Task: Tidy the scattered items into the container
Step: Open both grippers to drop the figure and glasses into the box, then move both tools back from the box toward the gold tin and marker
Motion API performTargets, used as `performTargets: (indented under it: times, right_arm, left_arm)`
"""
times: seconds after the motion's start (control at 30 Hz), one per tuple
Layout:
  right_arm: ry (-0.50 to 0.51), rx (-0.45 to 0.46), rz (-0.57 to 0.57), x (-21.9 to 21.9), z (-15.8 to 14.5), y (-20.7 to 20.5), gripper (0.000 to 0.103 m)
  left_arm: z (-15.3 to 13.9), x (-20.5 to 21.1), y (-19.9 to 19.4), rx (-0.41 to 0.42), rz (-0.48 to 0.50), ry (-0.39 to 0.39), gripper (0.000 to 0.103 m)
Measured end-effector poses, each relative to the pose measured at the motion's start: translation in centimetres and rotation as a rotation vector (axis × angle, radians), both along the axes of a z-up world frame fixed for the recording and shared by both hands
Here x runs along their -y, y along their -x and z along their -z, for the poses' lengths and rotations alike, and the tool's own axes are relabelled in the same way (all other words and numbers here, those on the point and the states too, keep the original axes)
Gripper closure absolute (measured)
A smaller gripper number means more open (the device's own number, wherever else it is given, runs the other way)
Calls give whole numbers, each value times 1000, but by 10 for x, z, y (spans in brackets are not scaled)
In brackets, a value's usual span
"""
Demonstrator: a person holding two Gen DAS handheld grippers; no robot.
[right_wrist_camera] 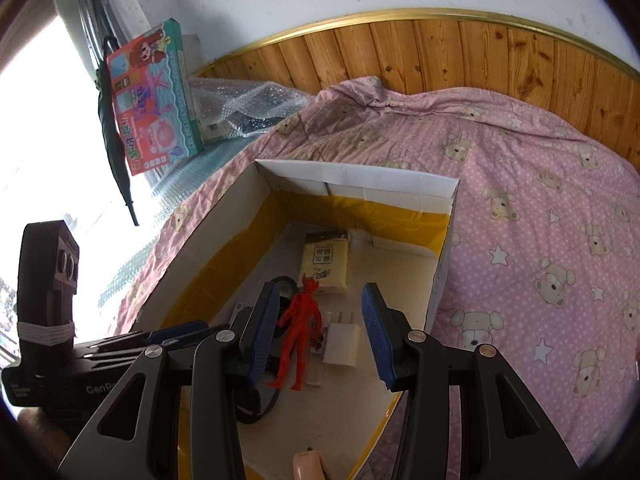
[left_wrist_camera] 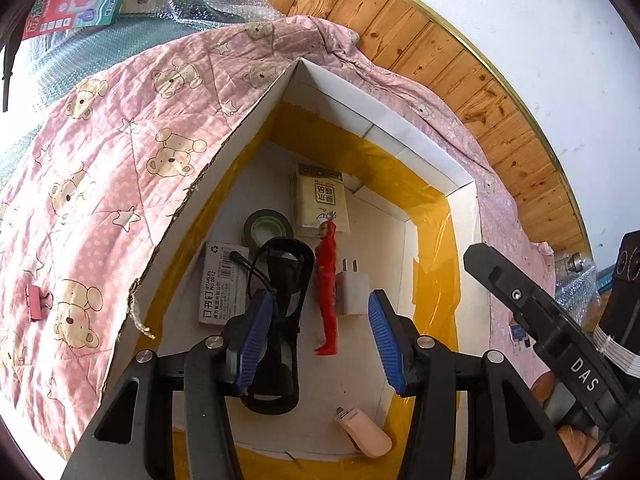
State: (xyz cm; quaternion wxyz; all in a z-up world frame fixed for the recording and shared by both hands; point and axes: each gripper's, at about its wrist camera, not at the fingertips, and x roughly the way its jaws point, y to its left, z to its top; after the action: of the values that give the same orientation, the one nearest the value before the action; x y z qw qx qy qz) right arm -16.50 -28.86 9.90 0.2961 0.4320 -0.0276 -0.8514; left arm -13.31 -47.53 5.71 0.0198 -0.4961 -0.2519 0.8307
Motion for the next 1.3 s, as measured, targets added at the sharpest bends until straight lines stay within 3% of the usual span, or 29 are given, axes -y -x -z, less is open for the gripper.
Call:
performTargets:
  times: [0.5,0.7,1.3]
  right_arm:
    - [55,-15,13,-33,-22,-59,56]
    - [90,-17,52,-63,-27,-77,56]
    - [184,-26,194,-185,-27,-119,56]
  left_arm:
    - [-35,-43,-34,-45,74,13,52]
    - [-44,-68,-48,-50,107,-1,52]
    - [-65,-186,-64,-63,252,76,52]
